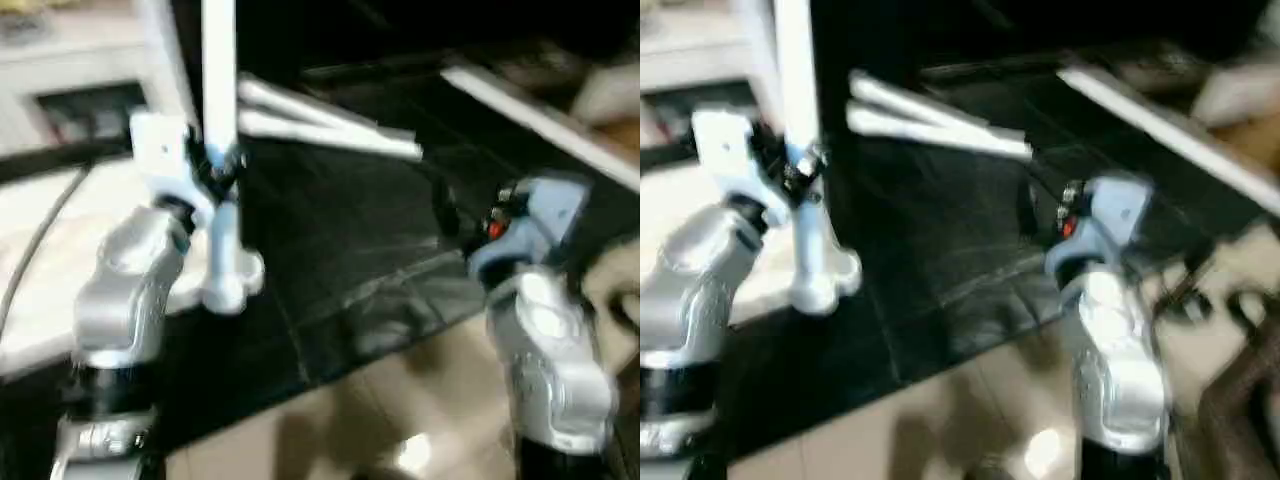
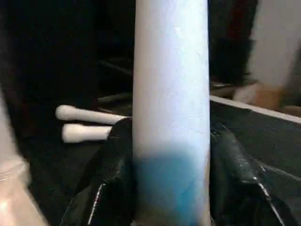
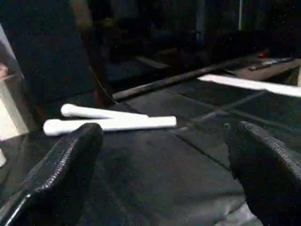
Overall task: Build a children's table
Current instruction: Move to table
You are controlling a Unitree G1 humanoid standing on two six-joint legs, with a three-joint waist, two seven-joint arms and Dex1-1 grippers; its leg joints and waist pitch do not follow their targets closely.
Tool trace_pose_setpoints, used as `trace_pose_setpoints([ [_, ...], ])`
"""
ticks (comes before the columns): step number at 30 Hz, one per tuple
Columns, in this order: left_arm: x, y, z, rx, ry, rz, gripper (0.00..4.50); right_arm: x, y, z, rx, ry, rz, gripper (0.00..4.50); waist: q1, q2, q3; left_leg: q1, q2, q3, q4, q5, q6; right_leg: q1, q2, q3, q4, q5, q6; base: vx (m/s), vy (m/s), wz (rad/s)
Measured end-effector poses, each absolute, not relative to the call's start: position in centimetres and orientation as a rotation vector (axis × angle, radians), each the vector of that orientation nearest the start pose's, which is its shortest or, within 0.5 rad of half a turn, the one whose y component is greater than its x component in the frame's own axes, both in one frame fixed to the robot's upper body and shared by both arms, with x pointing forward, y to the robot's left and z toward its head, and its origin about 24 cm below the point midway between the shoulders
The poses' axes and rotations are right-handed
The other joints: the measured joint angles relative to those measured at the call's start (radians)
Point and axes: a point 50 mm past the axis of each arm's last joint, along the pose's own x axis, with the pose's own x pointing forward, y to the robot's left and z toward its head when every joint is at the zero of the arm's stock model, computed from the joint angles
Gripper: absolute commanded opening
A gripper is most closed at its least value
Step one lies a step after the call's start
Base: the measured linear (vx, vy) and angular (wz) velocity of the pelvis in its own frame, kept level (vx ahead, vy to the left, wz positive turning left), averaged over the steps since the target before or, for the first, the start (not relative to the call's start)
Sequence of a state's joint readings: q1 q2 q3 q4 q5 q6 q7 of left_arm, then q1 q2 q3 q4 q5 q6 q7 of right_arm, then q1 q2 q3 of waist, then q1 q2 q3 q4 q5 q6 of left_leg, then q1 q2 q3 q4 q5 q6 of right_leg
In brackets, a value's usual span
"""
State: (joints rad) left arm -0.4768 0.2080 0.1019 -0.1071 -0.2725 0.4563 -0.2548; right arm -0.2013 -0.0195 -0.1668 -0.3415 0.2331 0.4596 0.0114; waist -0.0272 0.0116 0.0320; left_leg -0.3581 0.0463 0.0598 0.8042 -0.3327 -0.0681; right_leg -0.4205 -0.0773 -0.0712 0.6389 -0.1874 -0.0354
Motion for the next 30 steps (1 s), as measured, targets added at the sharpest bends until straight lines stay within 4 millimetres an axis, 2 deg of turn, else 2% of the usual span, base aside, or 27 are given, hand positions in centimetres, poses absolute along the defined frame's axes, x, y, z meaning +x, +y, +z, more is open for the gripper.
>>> trace_pose_setpoints([
  [1, 32.1, 15.5, 16.9, -0.048, -0.143, -0.341, 1.75, 27.6, -16.7, 13.0, 0.203, -0.093, 0.023, 4.5, 0.003, 0.013, 0.001, 0.004, 0.062, -0.024, -0.084, 0.015, -0.024, 0.007, 0.003, -0.015, -0.008, 0.007, 0.008, -0.035, 0.121, -0.22],
  [2, 32.1, 15.6, 17.0, -0.049, -0.151, -0.339, 1.75, 27.7, -16.6, 13.0, 0.203, -0.095, 0.035, 4.5, 0.004, 0.019, 0.005, 0.003, 0.093, -0.009, -0.099, 0.024, -0.023, 0.012, -0.004, -0.025, -0.015, 0.012, 0.013, -0.06, 0.157, 0.06],
  [3, 32.1, 15.9, 16.9, -0.051, -0.145, -0.327, 1.75, 27.7, -16.3, 13.0, 0.21, -0.092, 0.054, 4.5, 0.005, 0.032, 0.012, 0.001, 0.089, -0.008, -0.11, 0.03, -0.013, 0.014, 0.003, -0.017, -0.031, 0.012, 0.011, -0.06, 0.157, 0.06],
  [4, 32.1, 16.6, 17.0, -0.051, -0.147, -0.304, 1.75, 27.8, -15.8, 13.2, 0.212, -0.096, 0.088, 4.5, 0.003, 0.03, 0.012, -0.002, 0.089, -0.003, -0.122, 0.039, 0.006, 0.018, 0.002, -0.001, -0.044, 0.01, 0.003, -0.063, 0.176, 0.09],
  [5, 32.1, 17.0, 17.1, -0.058, -0.148, -0.287, 1.75, 27.9, -15.3, 13.3, 0.224, -0.094, 0.128, 4.5, 0.006, 0.03, 0.013, -0.004, 0.085, -0.001, -0.127, 0.043, 0.013, 0.019, 0.003, 0.004, -0.046, 0.003, -0.008, -0.064, 0.147, 0.06],
  [7, 32.1, 17.5, 17.3, -0.099, -0.15, -0.262, 1.75, 28.2, -14.5, 14.0, 0.25, -0.095, 0.223, 4.5, 0.011, 0.022, 0.013, -0.007, 0.078, 0.004, -0.126, 0.046, 0.02, 0.023, -0.003, 0.008, -0.055, 0.015, -0.019, -0.056, 0.118, 0.08],
  [8, 32.2, 17.5, 17.5, -0.127, -0.157, -0.264, 1.75, 28.3, -14.5, 14.2, 0.251, -0.094, 0.263, 4.5, 0.013, 0.016, 0.013, -0.007, 0.078, 0.009, -0.126, 0.049, 0.02, 0.025, -0.007, 0.009, -0.057, 0.027, -0.012, -0.03, 0.017, 0.2],
  [9, 32.4, 17.3, 18.0, -0.155, -0.167, -0.272, 1.75, 28.4, -14.5, 14.6, 0.244, -0.093, 0.312, 4.5, 0.014, 0.01, 0.015, -0.007, 0.08, 0.017, -0.128, 0.052, 0.018, 0.025, -0.012, 0.01, -0.055, 0.032, -0.002, -0.03, 0.017, 0.2],
  [10, 32.5, 17.1, 18.8, -0.182, -0.189, -0.286, 1.75, 28.5, -14.5, 15.0, 0.241, -0.094, 0.372, 4.5, 0.015, 0.006, 0.015, -0.006, 0.087, 0.033, -0.136, 0.06, 0.018, 0.024, -0.016, 0.01, -0.054, 0.029, 0.006, -0.018, -0.034, 0.23],
  [14, 32.9, 16.1, 20.7, -0.226, -0.23, -0.354, 1.75, 28.4, -14.2, 15.4, 0.277, -0.068, 0.53, 4.5, 0.017, 0.004, 0.014, -0.008, 0.099, 0.057, -0.157, 0.074, 0.016, 0.02, -0.017, 0.015, -0.055, 0.032, 0.02, 0.0, 0.0, 0.0],
  [18, 33.7, 15.2, 20.8, -0.292, -0.19, -0.418, 1.75, 28.6, -14.6, 15.8, 0.255, -0.002, 0.68, 4.5, 0.027, 0.004, 0.014, -0.01, 0.103, 0.058, -0.165, 0.082, 0.016, 0.012, -0.015, 0.013, -0.049, 0.031, 0.032, 0.0, 0.0, 0.0],
  [22, 33.9, 13.1, 21.4, -0.372, -0.147, -0.607, 1.75, 28.6, -14.7, 17.2, 0.313, 0.045, 0.868, 4.5, 0.035, 0.002, 0.015, -0.016, 0.108, 0.06, -0.167, 0.085, 0.013, -0.001, -0.012, 0.01, -0.039, 0.027, 0.033, 0.0, 0.0, 0.0],
  [27, 33.4, 11.4, 21.5, -0.463, -0.106, -0.768, 1.75, 28.2, -15.2, 17.4, 0.336, 0.1, 0.992, 4.5, 0.047, 0.002, 0.015, -0.015, 0.114, 0.065, -0.167, 0.087, 0.009, -0.001, -0.009, 0.008, -0.034, 0.024, 0.029, 0.0, 0.0, 0.0],
  [30, 33.1, 10.0, 22.4, -0.535, -0.111, -0.878, 1.75, 28.4, -15.3, 17.5, 0.316, 0.138, 1.036, 4.5, 0.06, -0.001, 0.018, -0.012, 0.12, 0.073, -0.166, 0.091, 0.008, 0.0, -0.009, 0.008, -0.031, 0.024, 0.029, 0.0, 0.0, 0.0],
])
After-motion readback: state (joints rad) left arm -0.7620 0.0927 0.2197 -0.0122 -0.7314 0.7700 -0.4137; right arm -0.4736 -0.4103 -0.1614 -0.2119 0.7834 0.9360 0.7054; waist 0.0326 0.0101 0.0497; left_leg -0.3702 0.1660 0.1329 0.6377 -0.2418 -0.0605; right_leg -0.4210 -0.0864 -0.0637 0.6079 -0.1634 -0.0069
